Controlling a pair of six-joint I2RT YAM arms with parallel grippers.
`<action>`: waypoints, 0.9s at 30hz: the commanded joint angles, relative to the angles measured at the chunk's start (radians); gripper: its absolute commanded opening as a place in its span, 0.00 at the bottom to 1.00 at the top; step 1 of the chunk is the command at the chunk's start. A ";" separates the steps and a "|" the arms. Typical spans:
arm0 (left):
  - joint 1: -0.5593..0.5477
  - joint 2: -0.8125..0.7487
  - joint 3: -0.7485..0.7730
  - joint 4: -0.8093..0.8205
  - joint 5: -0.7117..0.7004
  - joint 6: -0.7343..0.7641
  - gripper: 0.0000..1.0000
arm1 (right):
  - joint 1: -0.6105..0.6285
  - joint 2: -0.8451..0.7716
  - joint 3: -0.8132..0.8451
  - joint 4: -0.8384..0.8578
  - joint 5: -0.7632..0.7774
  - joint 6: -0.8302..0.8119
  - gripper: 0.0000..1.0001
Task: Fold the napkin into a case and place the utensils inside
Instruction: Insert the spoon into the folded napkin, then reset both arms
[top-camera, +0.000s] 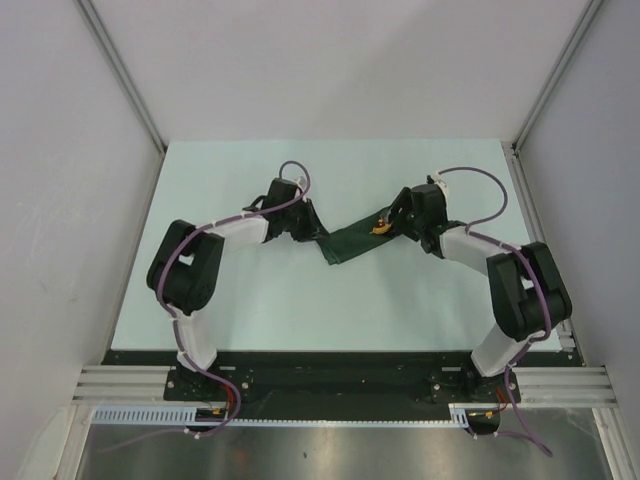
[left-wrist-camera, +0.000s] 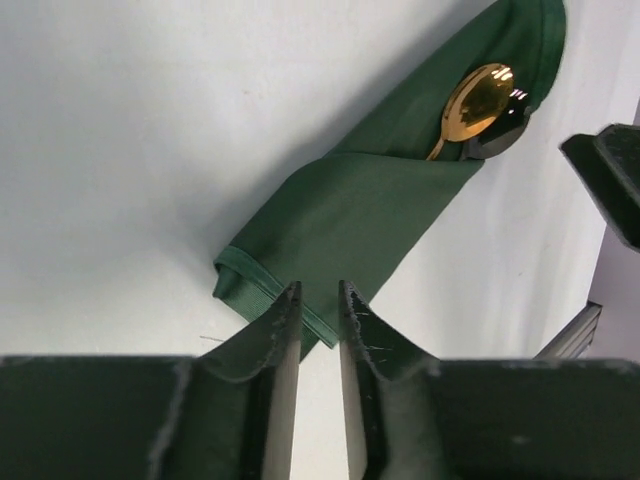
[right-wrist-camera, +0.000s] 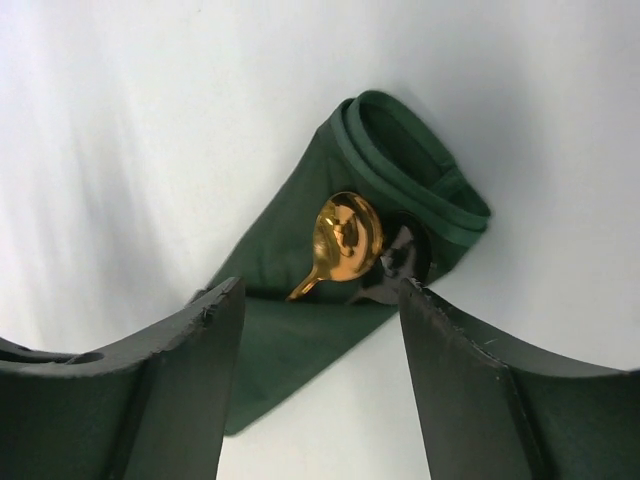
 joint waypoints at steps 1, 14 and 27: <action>-0.022 -0.127 0.017 -0.031 -0.040 0.054 0.30 | 0.001 -0.136 0.080 -0.175 0.101 -0.209 0.68; -0.385 -0.566 -0.346 0.237 -0.072 0.168 0.60 | 0.084 -0.628 -0.136 -0.367 -0.049 -0.317 1.00; -0.543 -0.862 -0.572 0.435 -0.093 0.169 0.62 | 0.109 -1.067 -0.530 -0.142 -0.243 -0.109 1.00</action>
